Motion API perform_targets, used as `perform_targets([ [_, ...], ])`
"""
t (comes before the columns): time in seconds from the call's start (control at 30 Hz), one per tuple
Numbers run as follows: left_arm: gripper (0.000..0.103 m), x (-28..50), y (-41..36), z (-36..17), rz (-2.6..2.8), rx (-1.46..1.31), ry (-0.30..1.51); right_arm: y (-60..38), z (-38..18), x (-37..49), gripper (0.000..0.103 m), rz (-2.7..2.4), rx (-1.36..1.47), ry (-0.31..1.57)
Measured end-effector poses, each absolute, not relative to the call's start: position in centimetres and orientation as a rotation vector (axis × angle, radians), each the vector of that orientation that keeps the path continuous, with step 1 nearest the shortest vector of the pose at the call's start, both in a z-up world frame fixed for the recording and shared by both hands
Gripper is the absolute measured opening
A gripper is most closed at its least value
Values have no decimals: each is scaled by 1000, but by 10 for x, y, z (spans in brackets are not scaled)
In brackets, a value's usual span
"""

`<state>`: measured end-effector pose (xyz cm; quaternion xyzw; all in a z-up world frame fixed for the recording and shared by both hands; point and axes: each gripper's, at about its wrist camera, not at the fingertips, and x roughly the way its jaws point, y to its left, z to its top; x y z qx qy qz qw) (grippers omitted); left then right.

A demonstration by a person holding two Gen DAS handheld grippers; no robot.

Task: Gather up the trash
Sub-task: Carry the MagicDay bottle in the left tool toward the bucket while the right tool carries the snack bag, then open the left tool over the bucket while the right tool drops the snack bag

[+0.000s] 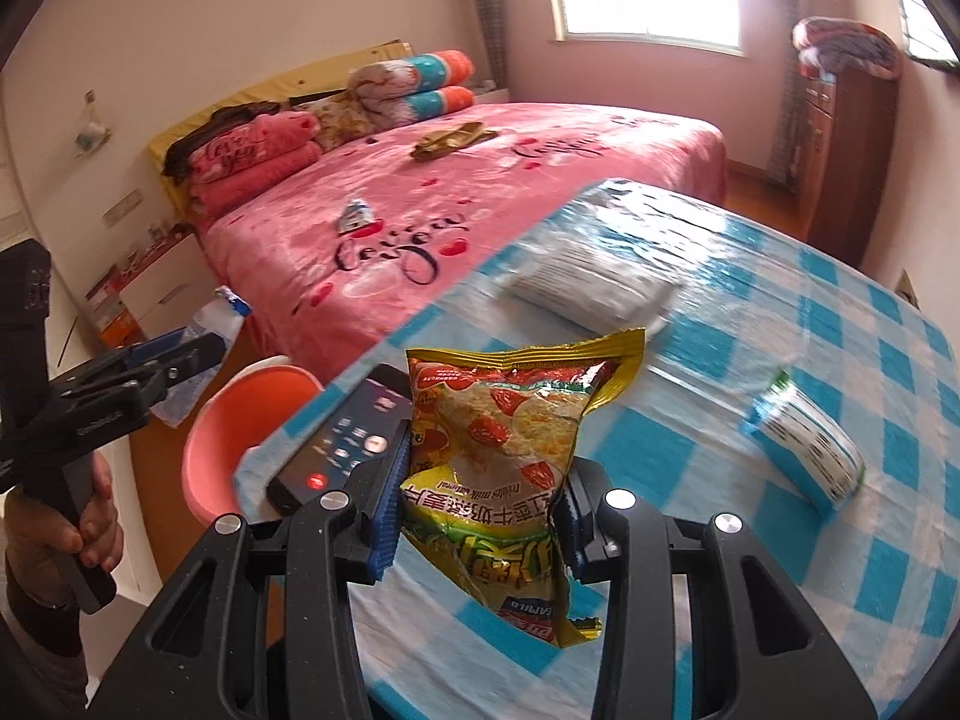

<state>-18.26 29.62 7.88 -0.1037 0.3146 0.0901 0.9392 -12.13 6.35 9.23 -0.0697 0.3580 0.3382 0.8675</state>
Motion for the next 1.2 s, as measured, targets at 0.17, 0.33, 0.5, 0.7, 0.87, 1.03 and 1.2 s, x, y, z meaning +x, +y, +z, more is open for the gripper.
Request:
perform_targets([
  [0.17,62,-191,314,76,235,-227,641,92,102,-128,43,777,-178,731],
  [0.33,62,-200,331,74,285,-243,638,122,110,-135,43,844,-215,712],
  [0.5,62,-206,351,68,338,-260,648,154,113,-142,43,918,-247,703],
  [0.7,62,-212,373,57,392,-284,663,194,111,-153,43,997,-299,698],
  [0.87,62,-214,388,48,428,-297,681,223,104,-162,43,1058,-340,701],
  [1.03,62,-216,402,37,453,-315,702,250,94,-169,43,1110,-384,711],
  [1.2,62,-215,414,27,465,-335,725,272,83,-177,43,1146,-425,725],
])
